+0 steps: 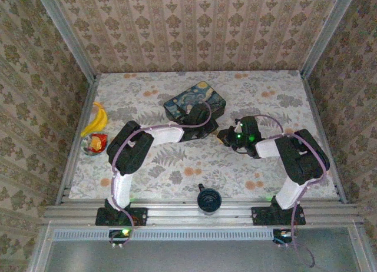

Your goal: Unlock the padlock with the key

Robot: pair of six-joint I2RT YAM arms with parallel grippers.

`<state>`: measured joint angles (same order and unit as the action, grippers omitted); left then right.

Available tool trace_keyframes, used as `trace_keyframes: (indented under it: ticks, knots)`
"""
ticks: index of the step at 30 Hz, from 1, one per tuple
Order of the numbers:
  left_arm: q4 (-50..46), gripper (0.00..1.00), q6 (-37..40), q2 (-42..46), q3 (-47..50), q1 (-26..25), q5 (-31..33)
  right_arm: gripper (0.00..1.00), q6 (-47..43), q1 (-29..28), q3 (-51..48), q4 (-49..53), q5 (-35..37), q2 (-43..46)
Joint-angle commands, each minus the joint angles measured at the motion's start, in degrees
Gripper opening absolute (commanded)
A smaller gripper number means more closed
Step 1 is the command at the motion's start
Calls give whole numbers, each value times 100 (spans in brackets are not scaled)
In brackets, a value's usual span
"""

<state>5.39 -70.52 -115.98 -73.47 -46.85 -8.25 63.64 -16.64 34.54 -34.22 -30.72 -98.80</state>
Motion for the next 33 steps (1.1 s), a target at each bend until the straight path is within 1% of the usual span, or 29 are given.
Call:
trace_keyframes:
  ticks: [1,5,8,15,18,21,26,28,33]
  knots:
    - [-75,0,-21,98,54,-62,-282,0,291,12,148,-840,-348,-159]
    - [-34,0,-46,112,99,-52,-243,0,657,12,158,-819,-444,-271]
    - [-3,0,-71,155,165,-34,-169,0,746,-5,26,-604,-374,-145]
    - [99,0,-92,190,208,-12,-89,0,368,-58,-319,162,-58,560]
    - [139,0,-102,163,180,-33,-163,0,326,-58,-283,81,-44,536]
    - [141,0,-95,174,175,-49,-201,0,325,-84,-140,-76,-15,333]
    - [146,0,-88,272,267,-25,-117,0,477,-100,-106,-381,105,89]
    - [173,0,-101,304,305,-17,-65,0,519,-105,-270,-456,205,188]
    - [351,0,-191,252,301,-17,-62,0,509,-121,-689,-283,698,715]
